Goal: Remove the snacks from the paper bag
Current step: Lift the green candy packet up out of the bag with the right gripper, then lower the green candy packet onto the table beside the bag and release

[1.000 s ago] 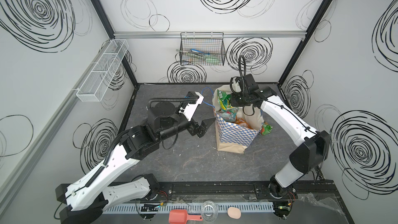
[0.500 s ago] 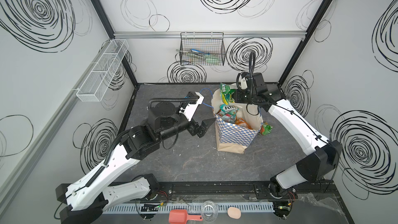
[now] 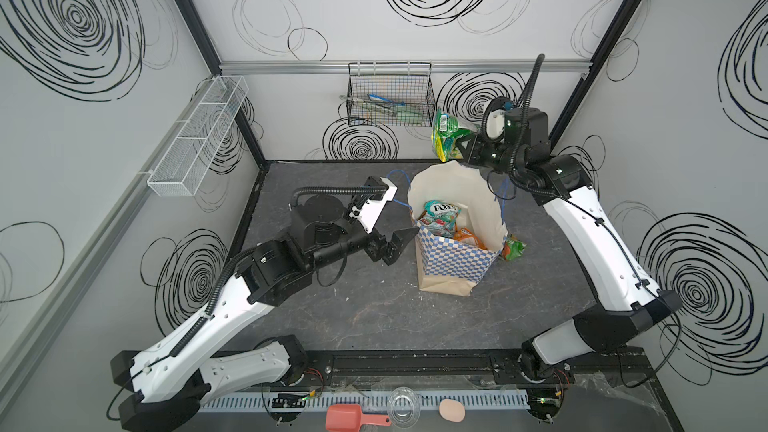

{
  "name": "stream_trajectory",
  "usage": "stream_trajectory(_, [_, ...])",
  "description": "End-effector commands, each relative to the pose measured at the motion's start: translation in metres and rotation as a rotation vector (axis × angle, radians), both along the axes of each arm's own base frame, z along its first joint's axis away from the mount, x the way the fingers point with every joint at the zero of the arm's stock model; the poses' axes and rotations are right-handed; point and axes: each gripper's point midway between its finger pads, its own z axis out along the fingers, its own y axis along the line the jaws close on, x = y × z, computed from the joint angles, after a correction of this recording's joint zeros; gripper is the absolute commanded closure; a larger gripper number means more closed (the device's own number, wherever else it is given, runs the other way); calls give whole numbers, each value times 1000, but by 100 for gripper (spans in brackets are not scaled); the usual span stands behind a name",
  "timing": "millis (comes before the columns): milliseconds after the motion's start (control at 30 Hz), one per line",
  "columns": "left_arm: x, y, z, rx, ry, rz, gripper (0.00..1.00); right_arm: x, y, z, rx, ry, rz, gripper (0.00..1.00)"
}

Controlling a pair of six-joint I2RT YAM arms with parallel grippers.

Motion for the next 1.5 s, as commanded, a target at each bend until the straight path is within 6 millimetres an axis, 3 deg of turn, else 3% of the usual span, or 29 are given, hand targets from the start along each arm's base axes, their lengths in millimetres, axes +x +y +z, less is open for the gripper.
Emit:
stream_trajectory(0, [-1, 0, 31, -81, -61, -11, 4, -4, -23, 58, 117, -131, -67, 90])
stream_trajectory(200, [-5, -5, 32, -103, -47, -43, 4, -3, -70, 73, 211, -154, -158, 89])
stream_trajectory(367, [-19, -21, 31, -137, -1, -157, 4, -3, -126, 54, 315, -114, -257, 89])
stream_trajectory(467, [-37, -38, 27, -136, 24, -290, 4, -8, -163, 21, 400, -52, -350, 89])
stream_trajectory(600, [-61, -57, 19, -92, 11, -393, 4, -25, -210, -39, 506, 41, -510, 90])
stream_trajectory(733, [-81, -71, 8, -29, -18, -477, 4, -51, -236, -102, 545, 125, -649, 89])
stream_trajectory(900, [-100, -83, -9, 56, -57, -562, 4, -93, -235, -190, 547, 298, -761, 89])
stream_trajectory(1067, [-107, -89, -17, 102, -91, -589, 4, -131, -218, -261, 593, 451, -787, 89])
stream_trajectory(1167, [-107, -92, -21, 129, -106, -584, 4, -148, -206, -286, 562, 507, -751, 88])
stream_trajectory(1467, [-107, -100, -25, 153, -128, -578, 4, -183, -163, -333, 446, 631, -557, 85])
